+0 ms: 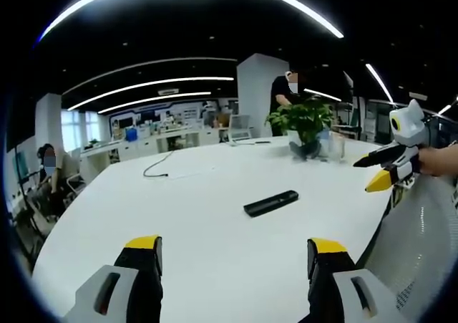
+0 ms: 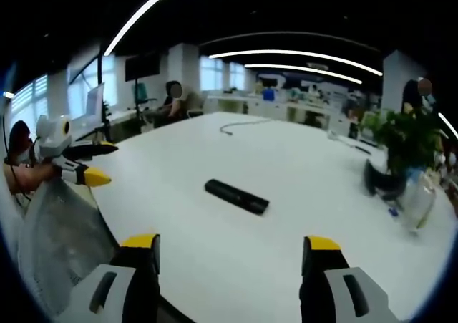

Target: Press the specified remote control buttons in sequence, fully releasing each button before pressing the next.

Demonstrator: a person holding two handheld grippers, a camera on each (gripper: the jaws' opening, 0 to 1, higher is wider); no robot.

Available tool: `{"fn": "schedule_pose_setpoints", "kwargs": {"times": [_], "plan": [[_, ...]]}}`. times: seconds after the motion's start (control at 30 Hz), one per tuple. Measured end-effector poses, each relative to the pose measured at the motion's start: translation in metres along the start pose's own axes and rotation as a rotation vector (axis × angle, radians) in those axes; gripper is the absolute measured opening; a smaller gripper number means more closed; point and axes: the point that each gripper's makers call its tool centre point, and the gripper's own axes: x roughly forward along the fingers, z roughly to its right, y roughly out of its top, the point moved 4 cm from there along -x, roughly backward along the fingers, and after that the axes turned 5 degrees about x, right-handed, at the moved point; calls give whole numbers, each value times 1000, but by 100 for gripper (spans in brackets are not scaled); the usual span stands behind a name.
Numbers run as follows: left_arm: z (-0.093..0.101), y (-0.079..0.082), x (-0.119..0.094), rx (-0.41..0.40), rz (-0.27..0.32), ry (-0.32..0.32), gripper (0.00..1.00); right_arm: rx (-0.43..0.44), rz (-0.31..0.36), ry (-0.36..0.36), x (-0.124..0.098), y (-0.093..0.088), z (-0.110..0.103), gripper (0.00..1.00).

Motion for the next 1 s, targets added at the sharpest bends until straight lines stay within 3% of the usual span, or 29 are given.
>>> {"fn": "schedule_pose_setpoints", "kwargs": {"times": [1.0], "plan": [[1,-1,1,2,-12,-5,86,-9,25,-10,0,1,5,79]]}}
